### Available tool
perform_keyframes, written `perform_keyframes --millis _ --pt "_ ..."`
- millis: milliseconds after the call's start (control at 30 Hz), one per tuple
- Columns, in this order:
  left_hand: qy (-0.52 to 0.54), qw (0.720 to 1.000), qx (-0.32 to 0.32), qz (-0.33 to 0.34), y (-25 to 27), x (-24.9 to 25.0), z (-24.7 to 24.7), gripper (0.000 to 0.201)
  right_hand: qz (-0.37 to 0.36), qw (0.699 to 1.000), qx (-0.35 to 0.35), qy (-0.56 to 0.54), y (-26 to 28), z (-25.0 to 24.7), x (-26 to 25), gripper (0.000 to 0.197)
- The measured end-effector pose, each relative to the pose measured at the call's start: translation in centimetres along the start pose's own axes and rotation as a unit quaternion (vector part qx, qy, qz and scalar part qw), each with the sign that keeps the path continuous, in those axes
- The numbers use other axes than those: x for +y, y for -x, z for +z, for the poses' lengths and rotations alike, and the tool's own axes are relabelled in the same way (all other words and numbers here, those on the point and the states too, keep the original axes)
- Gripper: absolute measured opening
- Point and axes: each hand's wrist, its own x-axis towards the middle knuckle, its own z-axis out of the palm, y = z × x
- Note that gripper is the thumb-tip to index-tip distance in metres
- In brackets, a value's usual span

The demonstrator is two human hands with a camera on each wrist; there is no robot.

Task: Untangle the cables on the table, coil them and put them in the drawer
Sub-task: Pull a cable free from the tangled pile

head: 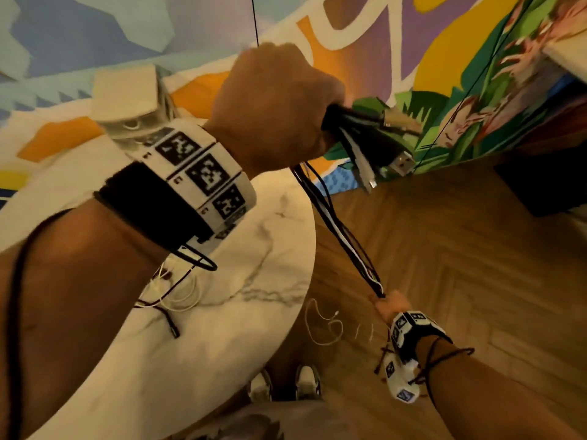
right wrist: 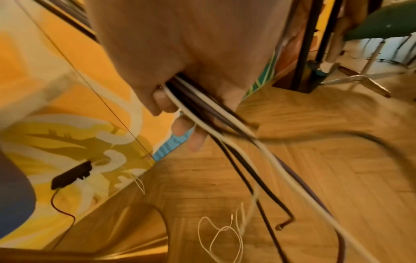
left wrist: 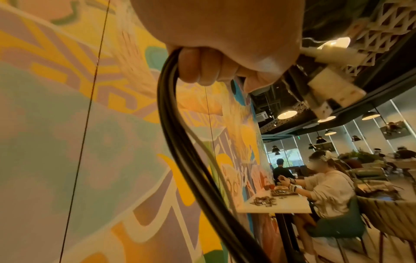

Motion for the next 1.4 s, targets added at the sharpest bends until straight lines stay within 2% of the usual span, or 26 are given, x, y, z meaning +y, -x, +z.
perform_keyframes --millis 67,133,233,333,467,567,700,800,900,967,1067,1100,1133,1167,1200,1233,1267,1300,1333,1400 --pt "-0.003 1.000 0.008 -0.005 -0.5 -0.3 -0.3 0.047 0.009 1.000 -0.005 0.001 -0.4 0.0 0.9 0.048" --pt "-0.001 1.000 0.017 -0.003 -0.6 -0.3 -0.2 0.051 0.022 1.000 -0.005 -0.011 -0.6 0.0 1.2 0.054" --pt "0.006 1.000 0.017 -0.009 -0.6 0.5 0.4 0.041 0.025 0.999 0.006 -0.024 -1.0 -0.4 1.1 0.050" --pt "0.000 1.000 -0.002 -0.012 -0.7 0.6 0.8 0.036 0.019 0.999 0.038 0.032 -1.3 -1.1 1.2 0.046" --pt "0.004 0.999 0.049 -0.005 -0.9 0.2 0.4 0.035 0.023 0.998 0.030 0.056 -2.2 -1.8 1.7 0.043" --pt "0.007 0.998 0.063 0.009 -0.9 0.5 0.6 0.032 0.003 0.995 0.038 0.092 -2.6 -2.3 1.5 0.041" --pt "0.062 0.994 0.088 0.024 -0.9 1.0 1.8 0.032 -0.014 0.992 0.010 0.126 -3.0 -2.7 1.1 0.036" --pt "0.152 0.981 0.113 0.038 -0.7 1.7 2.9 0.031 -0.027 0.989 -0.024 0.146 -3.4 -2.3 1.5 0.034" --pt "0.246 0.963 0.103 0.022 -0.6 3.3 4.5 0.033 -0.044 0.984 -0.061 0.161 -3.8 -1.8 1.6 0.032" --pt "0.332 0.939 0.086 -0.028 -0.3 4.7 6.2 0.032 -0.062 0.987 -0.042 0.145 -2.9 -2.6 0.1 0.031" --pt "0.427 0.895 0.062 -0.117 0.9 6.7 9.4 0.026 -0.184 0.980 0.029 0.071 -0.1 -5.3 -4.5 0.020" --pt "0.448 0.880 0.031 -0.158 1.4 7.0 10.4 0.025 -0.246 0.969 0.024 -0.016 2.0 -6.6 -6.4 0.020" --pt "0.469 0.857 -0.015 -0.214 1.9 7.1 11.5 0.029 -0.309 0.944 0.002 -0.116 3.8 -7.4 -7.9 0.023" --pt "0.489 0.827 -0.060 -0.272 2.4 7.1 12.3 0.034 -0.364 0.907 -0.043 -0.209 6.0 -8.4 -9.1 0.030" --pt "0.510 0.791 -0.096 -0.324 2.8 7.2 13.1 0.032 -0.404 0.852 -0.110 -0.314 8.4 -9.5 -10.2 0.036" --pt "0.523 0.769 -0.116 -0.350 3.3 7.2 13.6 0.027 -0.412 0.797 -0.178 -0.405 10.1 -10.3 -10.8 0.039" --pt "0.529 0.761 -0.122 -0.354 4.0 7.1 14.1 0.019 -0.401 0.748 -0.239 -0.472 11.8 -11.0 -11.5 0.040" --pt "0.536 0.765 -0.128 -0.335 4.5 7.0 14.0 0.012 -0.399 0.727 -0.272 -0.489 12.7 -11.2 -12.1 0.038" --pt "0.543 0.767 -0.137 -0.314 4.9 7.2 13.9 0.014 -0.402 0.737 -0.269 -0.472 13.6 -11.2 -12.7 0.036" --pt "0.544 0.757 -0.189 -0.309 5.6 7.6 13.2 0.034 -0.418 0.799 -0.195 -0.387 14.0 -10.3 -13.7 0.033"
